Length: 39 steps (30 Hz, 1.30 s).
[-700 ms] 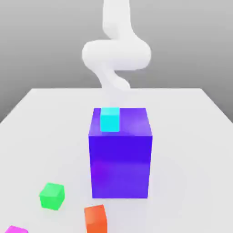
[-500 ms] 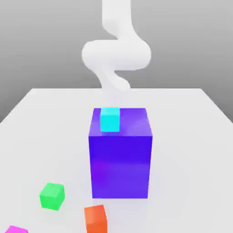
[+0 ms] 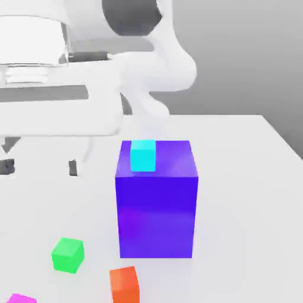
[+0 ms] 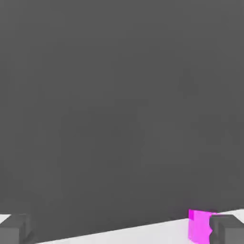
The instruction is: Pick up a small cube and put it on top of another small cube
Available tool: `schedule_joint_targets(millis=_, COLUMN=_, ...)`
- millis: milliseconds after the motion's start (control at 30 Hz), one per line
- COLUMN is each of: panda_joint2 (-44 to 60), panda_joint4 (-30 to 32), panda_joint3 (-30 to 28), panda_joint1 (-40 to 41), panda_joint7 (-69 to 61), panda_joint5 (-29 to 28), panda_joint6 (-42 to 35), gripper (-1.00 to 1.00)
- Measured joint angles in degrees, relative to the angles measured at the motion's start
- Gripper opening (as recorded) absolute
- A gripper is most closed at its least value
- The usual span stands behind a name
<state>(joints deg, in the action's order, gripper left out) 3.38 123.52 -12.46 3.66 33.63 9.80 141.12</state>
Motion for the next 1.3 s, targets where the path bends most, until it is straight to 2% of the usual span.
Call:
schedule_joint_targets(millis=367, panda_joint2=22.5, panda_joint4=-3.7, panda_joint3=-1.6, panda_joint1=5.3, panda_joint7=-4.1, panda_joint5=2.3, panda_joint6=4.6, gripper=0.00)
schedule_joint_targets(millis=500, panda_joint2=30.8, panda_joint4=-5.6, panda_joint3=0.3, panda_joint1=7.4, panda_joint7=-5.8, panda_joint5=4.3, panda_joint6=9.7, gripper=0.00)
schedule_joint_targets(millis=533, panda_joint2=32.3, panda_joint4=-6.0, panda_joint3=0.8, panda_joint1=7.8, panda_joint7=-6.1, panda_joint5=4.7, panda_joint6=10.8, gripper=-1.00)
schedule_joint_targets(millis=733, panda_joint2=33.1, panda_joint4=-6.2, panda_joint3=1.0, panda_joint1=8.0, panda_joint7=-6.4, panda_joint5=5.1, panda_joint6=11.3, gripper=-1.00)
schedule_joint_targets(millis=867, panda_joint2=27.4, panda_joint4=-4.8, panda_joint3=-0.9, panda_joint1=6.5, panda_joint7=-5.1, panda_joint5=3.2, panda_joint6=7.1, gripper=-1.00)
schedule_joint_targets(millis=1300, panda_joint2=13.2, panda_joint4=6.7, panda_joint3=-2.3, panda_joint1=6.1, panda_joint7=-27.0, panda_joint5=-10.6, panda_joint6=7.1, gripper=-1.00)
